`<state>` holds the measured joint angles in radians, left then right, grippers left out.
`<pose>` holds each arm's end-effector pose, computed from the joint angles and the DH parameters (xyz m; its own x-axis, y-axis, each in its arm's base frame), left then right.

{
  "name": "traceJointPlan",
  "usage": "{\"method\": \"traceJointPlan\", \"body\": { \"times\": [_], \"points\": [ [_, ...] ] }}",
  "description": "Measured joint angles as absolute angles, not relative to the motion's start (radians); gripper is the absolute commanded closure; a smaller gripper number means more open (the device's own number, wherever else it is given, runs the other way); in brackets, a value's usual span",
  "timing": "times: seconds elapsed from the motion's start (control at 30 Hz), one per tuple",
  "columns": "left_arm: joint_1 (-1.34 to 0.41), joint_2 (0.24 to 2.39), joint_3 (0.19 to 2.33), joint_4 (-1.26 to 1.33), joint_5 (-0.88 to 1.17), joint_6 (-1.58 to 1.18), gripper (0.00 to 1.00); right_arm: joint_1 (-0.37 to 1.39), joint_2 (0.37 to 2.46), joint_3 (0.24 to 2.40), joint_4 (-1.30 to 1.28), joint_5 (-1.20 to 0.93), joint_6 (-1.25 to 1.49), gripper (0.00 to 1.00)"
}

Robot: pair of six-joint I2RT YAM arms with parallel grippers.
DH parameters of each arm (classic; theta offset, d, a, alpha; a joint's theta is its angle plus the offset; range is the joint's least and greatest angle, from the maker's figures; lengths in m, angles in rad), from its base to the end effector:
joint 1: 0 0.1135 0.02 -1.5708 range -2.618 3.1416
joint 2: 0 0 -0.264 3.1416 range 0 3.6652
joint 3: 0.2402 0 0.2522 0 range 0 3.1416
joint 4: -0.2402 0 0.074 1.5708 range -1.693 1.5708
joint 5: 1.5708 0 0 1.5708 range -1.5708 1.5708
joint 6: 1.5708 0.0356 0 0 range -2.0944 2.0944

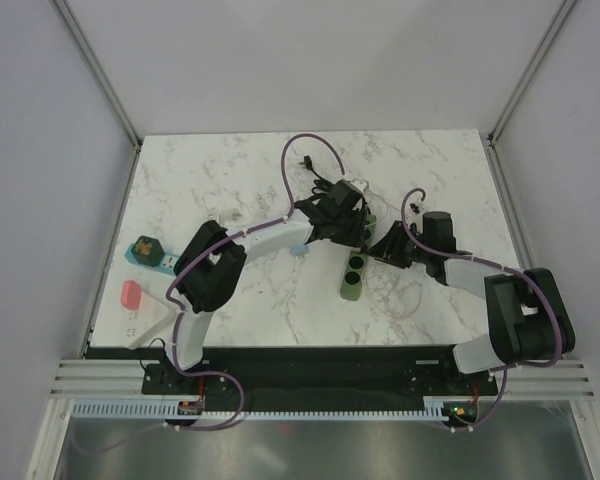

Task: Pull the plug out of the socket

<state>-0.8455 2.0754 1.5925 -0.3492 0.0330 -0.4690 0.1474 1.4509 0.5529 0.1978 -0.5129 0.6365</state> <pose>0.3084 -0.3497 0.2030 -0.7822 0.2014 -0.5896 0.4586 0.8266 -0.3261 0.2628 0.0567 0.1537 -0.8093 0.4034 -0.4270 -0.0225 0.7050 0.7088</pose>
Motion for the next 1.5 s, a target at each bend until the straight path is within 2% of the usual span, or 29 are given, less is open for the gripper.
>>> {"method": "traceJointPlan", "body": {
  "times": [0.13, 0.27, 0.67, 0.87, 1.23, 1.5],
  "points": [
    [-0.844, 2.075, 1.594, -0.352, 0.034, -0.467, 0.83, 0.147, 1.497, 0.556, 0.23, -0.525, 0.642, 0.57],
    [-0.844, 2.075, 1.594, -0.352, 0.036, -0.466, 0.98, 0.147, 1.55, 0.576, 0.258, -0.527, 0.645, 0.58],
    [-0.839, 2.074, 1.594, -0.356, 0.052, -0.461, 0.98, 0.146, 1.639, 0.592, 0.355, -0.554, 0.677, 0.52],
    [-0.831, 2.074, 1.602, -0.367, 0.072, -0.461, 0.98, 0.153, 1.656, 0.594, 0.373, -0.554, 0.693, 0.62],
    [-0.839, 2.051, 1.561, -0.327, 0.028, -0.395, 0.98, 0.265, 1.629, 0.65, 0.246, -0.344, 0.711, 0.66],
    [-0.816, 2.022, 1.488, -0.234, 0.072, -0.43, 0.98, 0.282, 1.632, 0.667, 0.219, -0.31, 0.73, 0.68]
  ]
}}
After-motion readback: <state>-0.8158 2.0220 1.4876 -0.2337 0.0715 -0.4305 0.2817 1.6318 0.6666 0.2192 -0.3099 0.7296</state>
